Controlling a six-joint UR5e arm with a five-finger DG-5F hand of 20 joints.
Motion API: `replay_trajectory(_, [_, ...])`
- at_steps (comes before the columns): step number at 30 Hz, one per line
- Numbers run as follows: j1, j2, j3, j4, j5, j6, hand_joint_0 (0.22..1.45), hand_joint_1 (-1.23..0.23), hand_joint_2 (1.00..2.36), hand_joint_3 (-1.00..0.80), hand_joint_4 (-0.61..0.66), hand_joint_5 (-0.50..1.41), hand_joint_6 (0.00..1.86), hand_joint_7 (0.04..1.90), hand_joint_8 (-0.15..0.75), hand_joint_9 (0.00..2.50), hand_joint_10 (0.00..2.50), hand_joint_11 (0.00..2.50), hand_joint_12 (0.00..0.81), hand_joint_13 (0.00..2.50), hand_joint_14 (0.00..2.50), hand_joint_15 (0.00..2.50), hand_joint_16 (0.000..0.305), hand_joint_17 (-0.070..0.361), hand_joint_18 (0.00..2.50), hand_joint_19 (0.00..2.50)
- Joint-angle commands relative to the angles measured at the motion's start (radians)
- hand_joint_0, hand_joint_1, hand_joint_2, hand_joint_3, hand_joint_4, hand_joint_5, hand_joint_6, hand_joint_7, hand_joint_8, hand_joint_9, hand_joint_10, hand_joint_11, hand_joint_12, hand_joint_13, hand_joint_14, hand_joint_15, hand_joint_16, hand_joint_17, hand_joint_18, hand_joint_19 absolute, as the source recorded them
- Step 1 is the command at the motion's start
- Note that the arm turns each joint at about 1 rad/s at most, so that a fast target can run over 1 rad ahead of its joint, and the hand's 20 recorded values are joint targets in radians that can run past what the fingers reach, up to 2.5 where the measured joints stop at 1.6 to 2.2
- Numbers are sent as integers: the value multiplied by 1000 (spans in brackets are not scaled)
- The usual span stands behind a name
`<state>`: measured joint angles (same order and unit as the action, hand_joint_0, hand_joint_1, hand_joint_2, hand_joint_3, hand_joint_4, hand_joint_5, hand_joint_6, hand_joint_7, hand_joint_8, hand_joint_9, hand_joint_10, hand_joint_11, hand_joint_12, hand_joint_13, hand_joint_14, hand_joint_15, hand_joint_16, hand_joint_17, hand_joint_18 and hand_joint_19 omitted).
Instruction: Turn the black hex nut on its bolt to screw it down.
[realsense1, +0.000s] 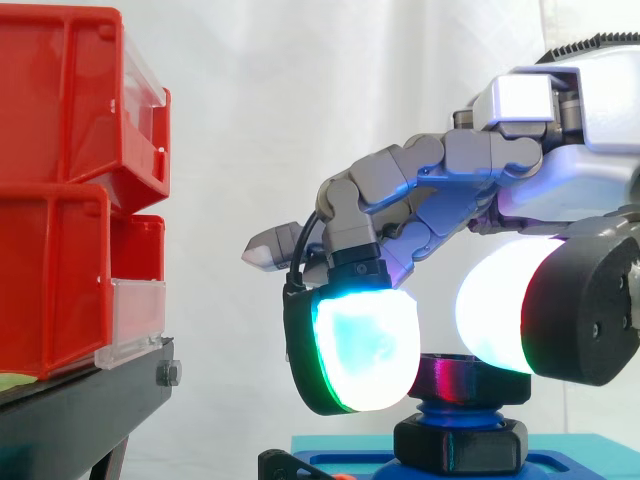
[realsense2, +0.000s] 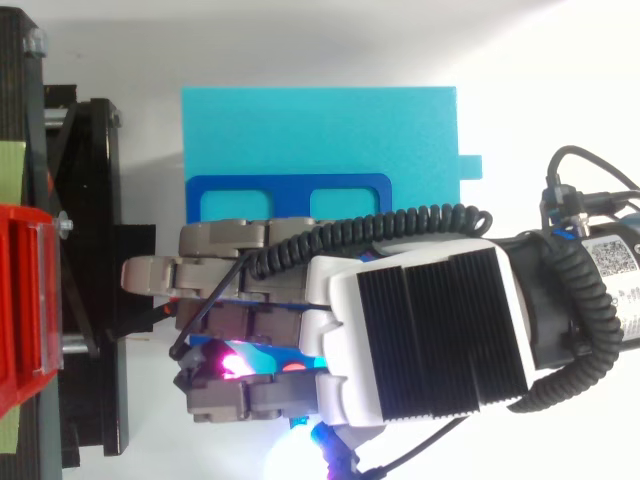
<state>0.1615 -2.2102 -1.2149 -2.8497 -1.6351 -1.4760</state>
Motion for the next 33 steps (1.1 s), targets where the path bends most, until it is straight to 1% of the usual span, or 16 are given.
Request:
replay_trajectory(1, [-8, 0, 0, 0, -11, -20, 556, -364, 1000, -500, 19, -43, 504, 1315, 253, 695, 0, 0, 329, 247, 0, 0, 45, 102, 275, 254])
replay_trajectory(8, [-14, 0, 0, 0, -20, -33, 556, -364, 1000, -500, 28, -47, 504, 1301, 256, 692, 0, 0, 332, 280, 0, 0, 45, 100, 288, 262])
replay_trajectory(10, [-19, 1, 0, -7, -26, -33, 556, -364, 1000, -500, 31, -48, 504, 1306, 258, 696, 0, 0, 331, 282, 0, 0, 45, 100, 295, 266])
replay_trajectory(14, [-27, 0, 0, -14, -42, -33, 555, -363, 1000, -500, 37, -45, 503, 1334, 259, 696, 0, 0, 330, 290, 0, 0, 45, 101, 301, 272])
replay_trajectory(17, [-27, 0, 0, -14, -45, -33, 554, -358, 1000, -500, 44, -45, 503, 1355, 263, 699, 0, 0, 332, 296, 0, 0, 45, 101, 313, 271])
replay_trajectory(19, [-33, 0, 0, -17, -48, -40, 554, -353, 1000, -500, 47, -43, 503, 1364, 261, 701, 0, 0, 331, 296, 0, 0, 45, 101, 313, 270])
replay_trajectory(20, [-33, 0, 0, -17, -48, -43, 553, -349, 1000, -500, 46, -43, 503, 1366, 265, 702, 0, 0, 331, 299, 0, 0, 45, 101, 313, 270])
replay_trajectory(21, [-39, 0, 0, -17, -51, -47, 552, -345, 1000, -500, 43, -43, 503, 1372, 262, 702, 0, 0, 331, 301, 0, 0, 45, 101, 312, 273])
replay_trajectory(24, [-45, 0, 0, -19, -63, -53, 549, -330, 1000, -500, 50, -42, 503, 1380, 266, 709, 0, 0, 330, 305, 0, 0, 45, 101, 313, 275])
replay_trajectory(26, [-54, 0, 0, -16, -75, -59, 547, -322, 1000, -500, 45, -43, 502, 1379, 269, 706, 0, 0, 331, 307, 0, 0, 45, 101, 314, 273])
replay_trajectory(28, [-57, 0, 0, -14, -85, -66, 545, -309, 1000, -500, 59, -44, 503, 1381, 268, 702, 0, 0, 333, 308, 0, 0, 45, 102, 316, 273])
replay_trajectory(29, [-65, 0, 0, -13, -92, -72, 544, -304, 1000, -500, 60, -45, 502, 1379, 268, 700, 0, 0, 333, 308, 0, 0, 45, 102, 317, 280])
replay_trajectory(32, [-76, 0, 0, -3, -100, -79, 540, -288, 1000, -500, 72, -47, 502, 1376, 272, 698, 0, 0, 335, 309, 0, 0, 46, 103, 320, 283])
replay_trajectory(33, [-82, 0, 0, 6, -104, -83, 539, -284, 1000, -500, 73, -47, 502, 1375, 273, 699, 0, 0, 335, 308, 0, 0, 46, 103, 321, 275])
